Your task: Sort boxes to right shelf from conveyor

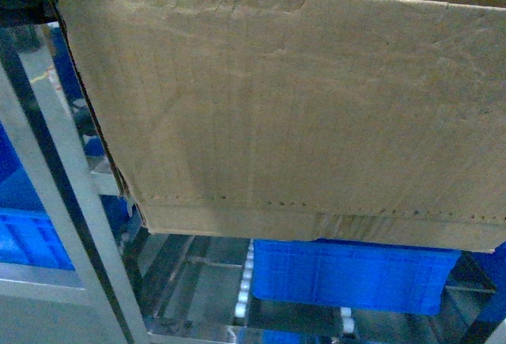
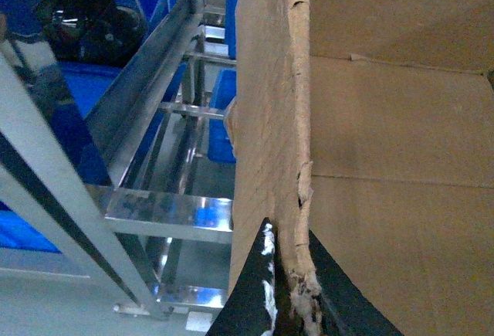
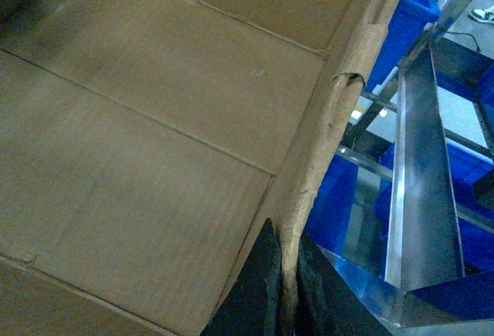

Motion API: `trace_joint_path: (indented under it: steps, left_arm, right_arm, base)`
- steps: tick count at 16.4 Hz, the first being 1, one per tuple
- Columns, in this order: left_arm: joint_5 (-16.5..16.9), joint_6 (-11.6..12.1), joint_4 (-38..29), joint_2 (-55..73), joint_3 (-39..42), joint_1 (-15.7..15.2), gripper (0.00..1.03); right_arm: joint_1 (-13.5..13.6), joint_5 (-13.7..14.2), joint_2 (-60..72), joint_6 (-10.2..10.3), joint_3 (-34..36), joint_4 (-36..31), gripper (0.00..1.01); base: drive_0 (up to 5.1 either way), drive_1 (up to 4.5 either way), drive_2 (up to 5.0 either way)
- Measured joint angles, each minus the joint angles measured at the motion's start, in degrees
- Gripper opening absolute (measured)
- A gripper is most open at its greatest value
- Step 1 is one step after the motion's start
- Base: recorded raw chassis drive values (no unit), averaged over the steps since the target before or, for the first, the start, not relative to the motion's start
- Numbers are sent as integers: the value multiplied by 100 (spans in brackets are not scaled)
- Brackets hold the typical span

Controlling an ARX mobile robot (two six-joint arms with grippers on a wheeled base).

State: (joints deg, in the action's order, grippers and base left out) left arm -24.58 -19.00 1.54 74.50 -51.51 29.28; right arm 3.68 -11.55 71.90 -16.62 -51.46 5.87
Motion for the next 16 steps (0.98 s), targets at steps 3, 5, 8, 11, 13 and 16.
trace_joint_path:
  steps: [3,5,8,11,13,16]
  left_arm:
    - [37,0,-13,13,0,28,2]
    - [7,0,-9,11,0,13,2]
    - [0,0,-15,9,0,2,2]
    - [11,0,-22,9,0,0,2]
    - [11,0,-20,9,0,0,2]
    - [9,0,0,7,0,2,2]
  right_arm:
    - [-37,-4,7,2,0,13,2]
    - [-31,-9,4,0,0,-13,2]
    - [-31,-7,2,0,0,-17,2]
    - [-31,-7,2,0,0,-15,2]
    - [-31,-7,2,0,0,-13,2]
    - [-31,-7,-2,0,0,-2,2]
  base:
    - [14,159,-132]
    - [14,159,-132]
    - [14,159,-132]
    - [14,159,-132]
    - [14,159,-132]
    - [14,159,-132]
